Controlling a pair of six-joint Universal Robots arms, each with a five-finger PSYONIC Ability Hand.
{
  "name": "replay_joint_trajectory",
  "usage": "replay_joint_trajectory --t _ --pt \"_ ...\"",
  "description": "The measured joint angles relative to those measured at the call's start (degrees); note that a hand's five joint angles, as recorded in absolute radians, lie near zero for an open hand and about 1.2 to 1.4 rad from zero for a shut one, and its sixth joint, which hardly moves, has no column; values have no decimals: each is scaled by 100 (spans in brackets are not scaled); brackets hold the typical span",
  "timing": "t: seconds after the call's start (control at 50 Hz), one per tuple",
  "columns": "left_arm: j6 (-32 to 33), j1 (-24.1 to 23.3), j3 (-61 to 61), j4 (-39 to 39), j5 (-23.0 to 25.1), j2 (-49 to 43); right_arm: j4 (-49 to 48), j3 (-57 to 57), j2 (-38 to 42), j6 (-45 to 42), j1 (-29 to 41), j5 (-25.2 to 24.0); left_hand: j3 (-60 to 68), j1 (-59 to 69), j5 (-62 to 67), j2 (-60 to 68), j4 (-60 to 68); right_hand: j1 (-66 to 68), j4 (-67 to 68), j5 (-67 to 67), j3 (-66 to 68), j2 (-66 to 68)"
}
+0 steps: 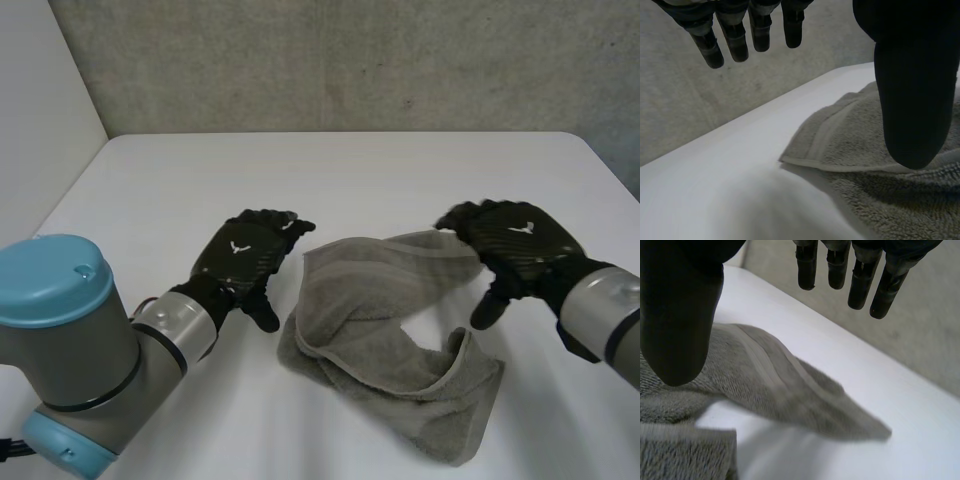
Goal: Fold the laundry
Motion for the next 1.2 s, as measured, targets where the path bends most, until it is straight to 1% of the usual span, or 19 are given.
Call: replay_joint_trajectory --t 0.08,0.14,0.24,0.38,0.44,0.52,0.6,0.62,0.64,0.66,0.7,0.8,0.9,0.96,1.02,1.04,1.12,1.18,1.2 --pt "4 -6 12 68 254 -167 12 300 4 323 -413 -137 217 234 57 216 215 0 0 0 0 0" --pt "5 -29 11 66 434 -248 30 516 26 345 -636 -278 352 360 238 352 349 9 0 5 4 0" --pt "15 -123 -14 30 707 -324 77 920 98 253 -982 -718 812 822 700 813 809 148 14 113 106 20" --pt "240 -185 -53 22 792 -382 126 1177 199 -45 -1123 -1338 1255 1263 1135 1252 1249 151 15 184 119 20" --pt "602 -189 -48 30 789 -466 144 1207 303 -290 -1111 -1503 1310 1314 1188 1310 1308 152 14 184 120 20" --pt "1035 -191 -26 31 776 -586 156 1196 440 -552 -1072 -1530 1399 1403 1274 1399 1398 218 38 260 182 55" --pt "1397 -196 8 35 764 -719 168 1159 638 -789 -1036 -1494 1562 1569 1439 1563 1562 967 858 1018 991 924" --pt "1472 -198 21 36 763 -759 178 1141 715 -846 -1028 -1481 1616 1624 1491 1617 1617 1362 1272 1453 1398 1336" --pt "1501 -199 27 37 763 -777 180 1132 741 -864 -1025 -1476 1631 1645 1508 1629 1630 1505 1414 1588 1537 1480" --pt "1541 -202 42 41 762 -811 188 1114 795 -896 -1021 -1465 1683 1694 1556 1684 1683 2037 1886 2048 2053 2007" --pt "1567 -205 62 45 762 -848 200 1087 856 -921 -1016 -1454 1752 1766 1616 1751 1749 2499 2353 2490 2472 2472" --pt "1545 -209 152 54 757 -916 230 1021 921 -930 -1013 -1447 2434 2445 2290 2437 2436 3684 3530 3632 3639 3602" --pt "1498 -212 273 59 749 -937 239 974 920 -916 -1013 -1450 2972 2978 2822 2973 2960 4142 3979 4084 4081 3975" --pt "1483 -224 338 62 745 -948 239 958 915 -909 -1013 -1452 3101 3104 2960 3103 3103 4189 4015 4115 4119 4002" --pt "1479 -248 386 63 743 -970 237 946 911 -908 -1014 -1449 3166 3171 3024 3170 3168 4744 4568 4646 4664 4583" --pt "1478 -266 411 64 743 -986 233 937 910 -905 -1016 -1445 3192 3192 3043 3190 3189 5169 4959 5079 5034 5010" --pt "1478 -312 453 64 742 -1034 223 905 908 -884 -1035 -1405 3212 3213 3065 3212 3211 6184 5975 6127 6035 5937" --pt "1479 -345 470 80 742 -1062 209 881 900 -847 -1066 -1279 3215 3217 3066 3216 3213 6305 6211 6284 6293 6067" --pt "1480 -367 479 100 742 -1076 199 870 891 -815 -1085 -1155 3215 3218 3068 3218 3214 6305 6212 6284 6296 6067"
